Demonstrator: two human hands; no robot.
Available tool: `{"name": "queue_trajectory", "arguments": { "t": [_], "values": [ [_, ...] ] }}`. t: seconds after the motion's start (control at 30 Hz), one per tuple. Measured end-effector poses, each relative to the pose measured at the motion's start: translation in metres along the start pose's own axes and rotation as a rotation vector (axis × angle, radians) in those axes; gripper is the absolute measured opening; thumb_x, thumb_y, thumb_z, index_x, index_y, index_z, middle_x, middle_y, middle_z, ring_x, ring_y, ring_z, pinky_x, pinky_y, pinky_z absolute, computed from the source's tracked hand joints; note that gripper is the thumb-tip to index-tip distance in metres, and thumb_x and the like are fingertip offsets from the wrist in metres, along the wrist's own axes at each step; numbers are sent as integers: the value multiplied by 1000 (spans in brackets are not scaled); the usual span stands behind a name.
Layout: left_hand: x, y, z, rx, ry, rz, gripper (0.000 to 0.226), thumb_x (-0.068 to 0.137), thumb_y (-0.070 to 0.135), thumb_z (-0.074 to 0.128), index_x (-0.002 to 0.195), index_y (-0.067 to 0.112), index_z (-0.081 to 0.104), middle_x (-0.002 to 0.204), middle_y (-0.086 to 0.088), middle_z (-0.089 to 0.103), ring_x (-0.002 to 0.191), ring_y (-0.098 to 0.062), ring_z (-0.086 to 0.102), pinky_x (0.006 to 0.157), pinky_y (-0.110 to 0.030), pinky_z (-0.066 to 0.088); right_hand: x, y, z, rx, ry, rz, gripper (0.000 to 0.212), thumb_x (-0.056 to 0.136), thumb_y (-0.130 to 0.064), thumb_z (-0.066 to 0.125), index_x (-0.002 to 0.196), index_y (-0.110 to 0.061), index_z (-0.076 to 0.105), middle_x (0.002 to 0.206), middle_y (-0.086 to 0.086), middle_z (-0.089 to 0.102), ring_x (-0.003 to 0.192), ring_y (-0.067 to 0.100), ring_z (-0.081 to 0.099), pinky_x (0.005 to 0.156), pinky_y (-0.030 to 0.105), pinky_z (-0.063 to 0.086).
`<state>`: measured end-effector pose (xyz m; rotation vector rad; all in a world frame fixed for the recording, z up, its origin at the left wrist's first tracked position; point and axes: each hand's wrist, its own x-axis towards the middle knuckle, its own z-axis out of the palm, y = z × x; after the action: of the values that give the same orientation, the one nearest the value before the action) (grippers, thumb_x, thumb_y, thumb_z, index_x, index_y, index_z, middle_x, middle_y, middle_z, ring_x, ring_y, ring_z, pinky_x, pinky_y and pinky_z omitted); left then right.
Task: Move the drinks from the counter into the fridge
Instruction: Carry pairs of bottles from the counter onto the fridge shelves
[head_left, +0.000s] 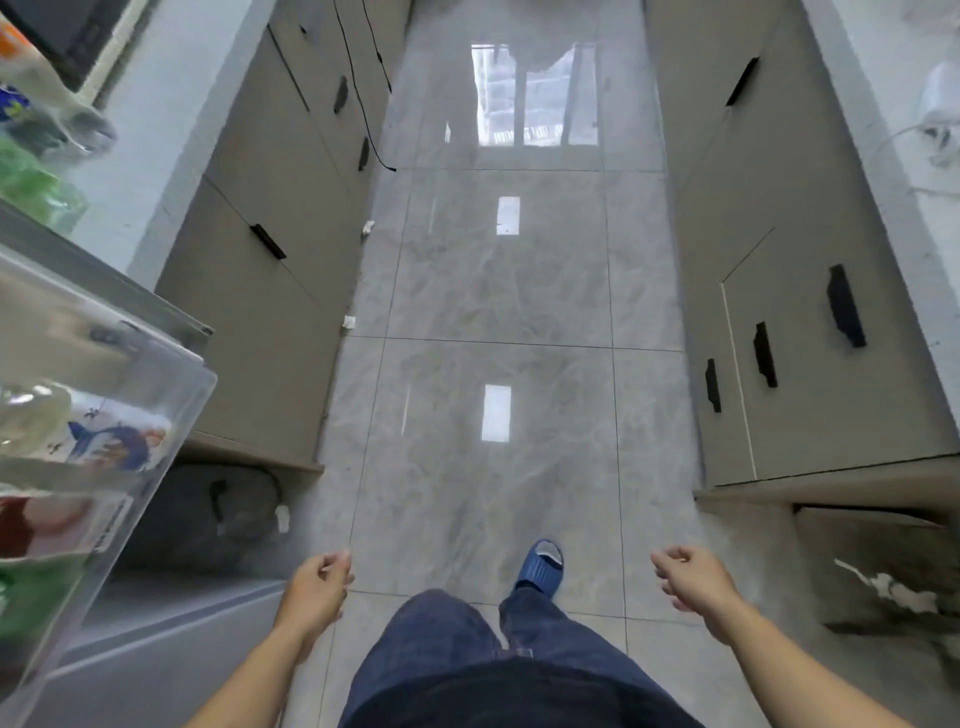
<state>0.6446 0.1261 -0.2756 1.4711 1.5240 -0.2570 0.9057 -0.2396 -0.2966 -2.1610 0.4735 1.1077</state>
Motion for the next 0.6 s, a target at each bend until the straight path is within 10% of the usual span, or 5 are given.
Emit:
{"name": "queue_trajectory", "arguments": {
  "t": [0.6],
  "values": [
    [119, 112, 22, -241, 93, -398, 27, 101, 29, 51, 102, 4, 61, 99, -16, 66, 79, -29, 57, 77, -37, 49, 129, -316, 26, -273, -162, -184, 18, 93, -22, 61, 77, -14, 62, 69, 5, 56, 61, 20, 47, 55, 28, 37]
  ]
}}
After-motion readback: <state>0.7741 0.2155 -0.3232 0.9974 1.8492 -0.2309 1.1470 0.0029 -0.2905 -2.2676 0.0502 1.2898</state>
